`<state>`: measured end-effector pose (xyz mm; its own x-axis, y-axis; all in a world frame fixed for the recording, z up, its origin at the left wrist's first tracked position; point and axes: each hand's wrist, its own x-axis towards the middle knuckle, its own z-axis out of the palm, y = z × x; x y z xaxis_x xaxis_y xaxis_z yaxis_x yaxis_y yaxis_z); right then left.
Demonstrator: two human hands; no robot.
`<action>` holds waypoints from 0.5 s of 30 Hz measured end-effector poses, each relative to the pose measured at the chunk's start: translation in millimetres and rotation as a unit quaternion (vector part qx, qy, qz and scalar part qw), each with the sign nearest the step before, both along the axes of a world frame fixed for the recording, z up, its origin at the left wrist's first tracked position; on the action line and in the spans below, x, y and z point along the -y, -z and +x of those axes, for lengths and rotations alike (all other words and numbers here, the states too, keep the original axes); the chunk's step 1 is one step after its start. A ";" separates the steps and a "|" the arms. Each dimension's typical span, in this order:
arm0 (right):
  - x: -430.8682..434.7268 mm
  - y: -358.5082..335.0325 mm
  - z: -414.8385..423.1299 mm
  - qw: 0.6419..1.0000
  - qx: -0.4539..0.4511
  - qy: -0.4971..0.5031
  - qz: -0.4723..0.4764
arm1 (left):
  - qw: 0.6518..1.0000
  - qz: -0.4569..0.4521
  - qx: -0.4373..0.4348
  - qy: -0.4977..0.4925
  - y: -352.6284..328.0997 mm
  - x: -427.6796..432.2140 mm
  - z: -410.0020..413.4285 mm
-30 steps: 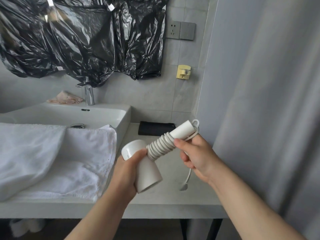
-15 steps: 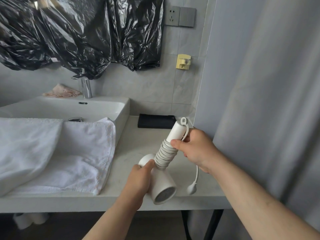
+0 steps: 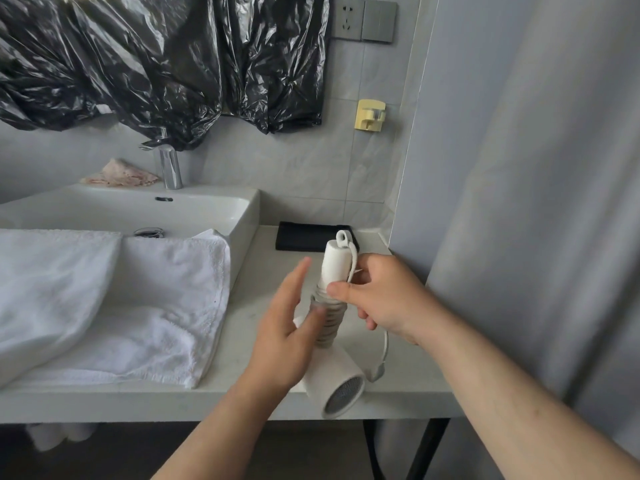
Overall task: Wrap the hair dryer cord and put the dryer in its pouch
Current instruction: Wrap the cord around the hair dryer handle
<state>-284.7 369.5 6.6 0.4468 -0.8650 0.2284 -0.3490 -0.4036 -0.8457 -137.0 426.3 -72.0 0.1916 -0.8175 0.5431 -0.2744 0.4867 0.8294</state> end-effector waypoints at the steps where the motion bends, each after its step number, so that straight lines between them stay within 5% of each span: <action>1: 0.1 0.9 -0.6 1.000 0.003 -0.020 0.011 | 0.999 0.002 0.001 0.040 -3.2 3.5 3.0; 6: 6.0 14.2 -15.6 0.995 -0.021 -0.100 0.014 | 0.999 0.021 0.030 0.004 -4.7 7.5 7.8; 15: 1.0 25.4 -19.9 0.994 -0.070 -0.055 -0.057 | 0.999 -0.019 0.026 -0.034 3.6 7.4 -4.6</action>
<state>-304.6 368.5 -18.8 0.5714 -0.7814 0.2508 -0.4085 -0.5359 -0.7389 -141.6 418.9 -75.6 0.2166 -0.7826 0.5836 -0.3494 0.4961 0.7949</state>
